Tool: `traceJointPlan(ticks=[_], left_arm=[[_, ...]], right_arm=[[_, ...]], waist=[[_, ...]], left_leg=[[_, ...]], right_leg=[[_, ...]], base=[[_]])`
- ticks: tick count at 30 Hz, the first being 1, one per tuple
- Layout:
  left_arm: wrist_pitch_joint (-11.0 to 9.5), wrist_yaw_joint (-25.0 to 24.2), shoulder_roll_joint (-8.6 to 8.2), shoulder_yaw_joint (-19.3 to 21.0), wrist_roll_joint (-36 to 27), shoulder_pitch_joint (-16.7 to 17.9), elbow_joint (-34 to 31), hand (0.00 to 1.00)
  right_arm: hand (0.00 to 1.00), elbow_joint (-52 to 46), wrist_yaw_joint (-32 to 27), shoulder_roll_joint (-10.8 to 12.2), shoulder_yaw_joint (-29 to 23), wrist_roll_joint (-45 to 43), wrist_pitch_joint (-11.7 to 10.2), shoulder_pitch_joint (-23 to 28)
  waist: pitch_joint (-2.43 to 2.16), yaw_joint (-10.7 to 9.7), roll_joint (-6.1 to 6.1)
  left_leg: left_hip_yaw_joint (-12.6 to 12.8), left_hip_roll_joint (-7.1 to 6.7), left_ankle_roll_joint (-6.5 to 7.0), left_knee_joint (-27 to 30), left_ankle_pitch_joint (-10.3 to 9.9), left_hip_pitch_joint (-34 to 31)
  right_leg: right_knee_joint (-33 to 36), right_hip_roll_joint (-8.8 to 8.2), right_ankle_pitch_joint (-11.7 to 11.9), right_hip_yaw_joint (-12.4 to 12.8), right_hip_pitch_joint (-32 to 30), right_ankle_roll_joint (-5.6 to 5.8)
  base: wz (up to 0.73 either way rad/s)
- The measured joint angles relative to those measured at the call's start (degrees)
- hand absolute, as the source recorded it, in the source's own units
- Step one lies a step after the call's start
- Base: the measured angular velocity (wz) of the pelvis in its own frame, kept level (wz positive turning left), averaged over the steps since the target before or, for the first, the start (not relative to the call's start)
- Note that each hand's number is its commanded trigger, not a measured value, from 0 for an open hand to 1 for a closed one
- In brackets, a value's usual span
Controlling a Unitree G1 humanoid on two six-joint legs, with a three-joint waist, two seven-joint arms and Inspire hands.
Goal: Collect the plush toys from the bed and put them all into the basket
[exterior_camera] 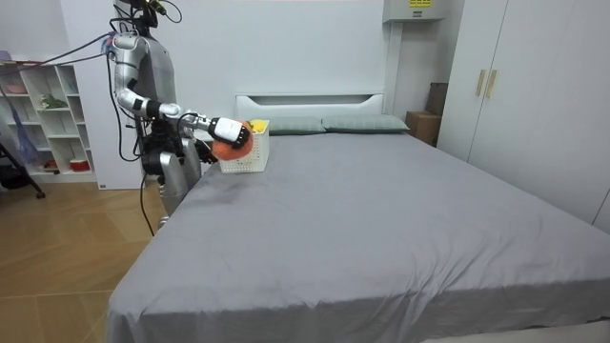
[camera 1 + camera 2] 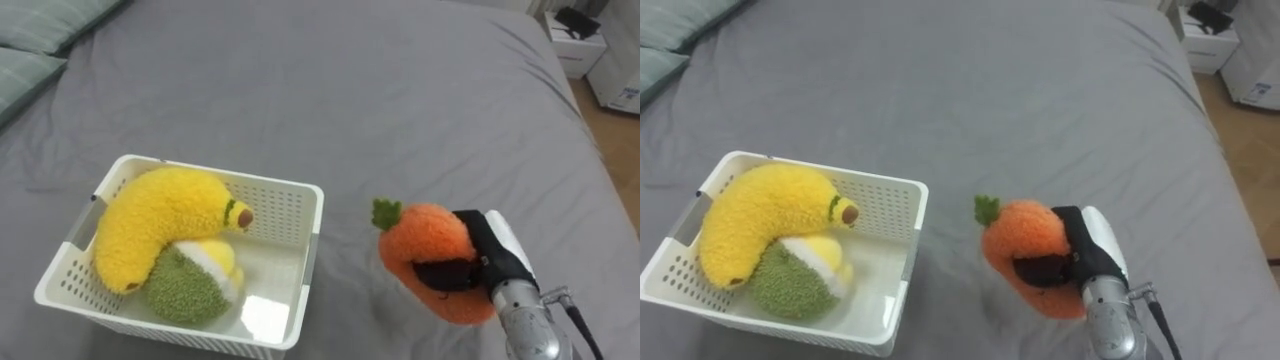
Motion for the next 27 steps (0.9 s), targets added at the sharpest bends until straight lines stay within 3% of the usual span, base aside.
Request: traceJointPlan(ticks=[11,20,24,27], left_arm=[[0.58,0.59,-0.10,0.04,0.46,0.06,-0.05,0.00],[0.85,-0.27,-0.11,0.07,0.46,-0.78,0.10,0.00],[0.92,-0.42,-0.46,0.15,1.87,-1.30,0.03,0.00],[0.90,-0.42,-0.46,0.14,2.16,-1.37,0.76,0.00]], right_arm=[[1.00,-3.32,0.15,-0.16,-0.48,4.27,0.65,-7.72],[1.00,-4.57,1.34,-0.44,1.23,5.32,0.79,-10.86],[1.00,-8.54,3.97,0.27,3.85,2.55,1.92,-12.53],[1.00,-10.21,4.59,0.39,6.17,3.44,1.90,-16.35]], waist=[[-0.05,-0.24,-0.18],[-0.03,2.60,-0.29],[-0.12,4.32,-0.60],[-0.03,5.05,-0.84]], left_leg=[[0.04,0.06,-0.06,-0.06,-0.04,0.44],[-0.02,0.10,-0.16,-0.15,-0.11,0.29],[-0.21,0.13,-0.20,-0.07,-0.13,0.07],[-0.23,0.13,-0.20,0.05,-0.12,-0.02]], right_leg=[[-0.14,0.26,0.00,0.04,0.58,0.00],[-0.02,0.12,0.00,-0.01,0.56,0.00],[-0.11,0.17,-0.01,-0.67,0.50,0.01],[-0.13,0.12,-0.01,-1.19,0.46,0.01]], base=[[0.00],[0.00],[0.02],[0.00]])
